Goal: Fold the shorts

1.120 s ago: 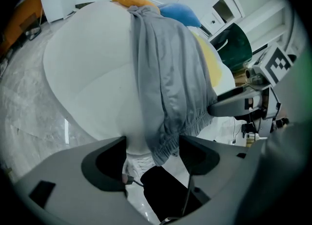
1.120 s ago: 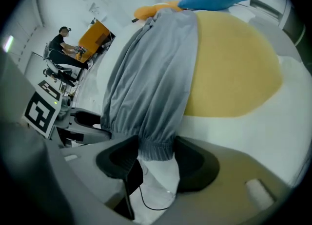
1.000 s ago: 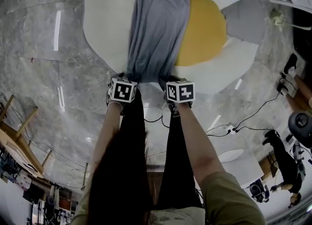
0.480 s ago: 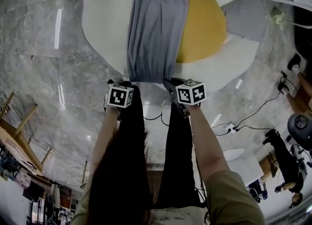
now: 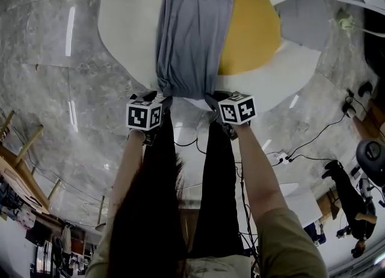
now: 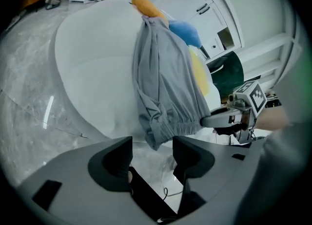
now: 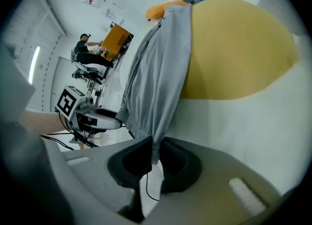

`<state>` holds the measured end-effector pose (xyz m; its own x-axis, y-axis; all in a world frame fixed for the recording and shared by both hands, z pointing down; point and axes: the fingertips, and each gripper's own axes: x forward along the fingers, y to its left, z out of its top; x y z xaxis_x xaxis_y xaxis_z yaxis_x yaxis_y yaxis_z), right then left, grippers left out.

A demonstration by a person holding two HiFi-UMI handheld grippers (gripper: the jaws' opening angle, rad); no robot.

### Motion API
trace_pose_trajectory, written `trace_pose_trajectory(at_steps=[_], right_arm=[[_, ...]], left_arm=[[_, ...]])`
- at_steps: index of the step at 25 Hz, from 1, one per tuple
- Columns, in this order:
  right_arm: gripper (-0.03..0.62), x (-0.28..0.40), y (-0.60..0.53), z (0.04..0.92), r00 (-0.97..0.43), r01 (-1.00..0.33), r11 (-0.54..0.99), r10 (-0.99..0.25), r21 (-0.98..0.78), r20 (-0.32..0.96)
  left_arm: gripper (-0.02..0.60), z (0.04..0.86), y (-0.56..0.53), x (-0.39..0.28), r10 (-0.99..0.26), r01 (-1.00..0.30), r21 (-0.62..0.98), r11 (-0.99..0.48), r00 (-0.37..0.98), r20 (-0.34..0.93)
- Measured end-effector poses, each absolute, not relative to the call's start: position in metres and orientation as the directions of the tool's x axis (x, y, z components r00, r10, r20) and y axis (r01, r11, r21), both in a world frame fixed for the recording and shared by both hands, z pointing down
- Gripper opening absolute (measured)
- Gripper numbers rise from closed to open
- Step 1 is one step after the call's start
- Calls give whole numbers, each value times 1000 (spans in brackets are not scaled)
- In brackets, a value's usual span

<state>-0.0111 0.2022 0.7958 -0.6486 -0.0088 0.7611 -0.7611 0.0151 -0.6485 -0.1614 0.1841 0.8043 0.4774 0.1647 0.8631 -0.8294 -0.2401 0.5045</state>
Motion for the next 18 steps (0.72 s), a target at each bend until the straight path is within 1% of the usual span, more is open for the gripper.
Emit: trace_pose_trajectory(at_steps=[2, 4, 5, 6, 7, 10, 12, 17, 18], right_arm=[[31, -11, 202, 796, -644, -765, 38, 4, -643, 765], [31, -11, 202, 796, -638, -770, 39, 6, -637, 770], [31, -12, 202, 796, -635, -772, 35, 5, -635, 772], [31, -12, 203, 796, -634, -773, 32, 4, -633, 774], [31, -13, 203, 795, -634, -773, 30, 2, -634, 773], [31, -15, 203, 795, -641, -767, 32, 2, -640, 768], [31, -16, 203, 795, -644, -764, 37, 5, -644, 765], [31, -13, 203, 795, -661, -750, 35, 5, -660, 751], [31, -12, 202, 795, -664, -747, 35, 3, -664, 747]], left_arm=[[280, 804, 181, -154, 179, -821, 520, -235, 490, 853], [301, 803, 178, -149, 185, -812, 549, -196, 519, 834], [315, 800, 179, -147, 193, -801, 577, -161, 548, 814], [345, 796, 181, -144, 204, -782, 613, -115, 585, 785], [357, 793, 183, -142, 212, -759, 648, -64, 624, 752], [365, 790, 183, -140, 190, -723, 690, 44, 684, 704], [365, 797, 185, -144, 196, -741, 669, 50, 664, 721], [361, 823, 188, -149, 236, -831, 555, -18, 536, 810], [336, 825, 187, -146, 240, -835, 550, -30, 528, 815]])
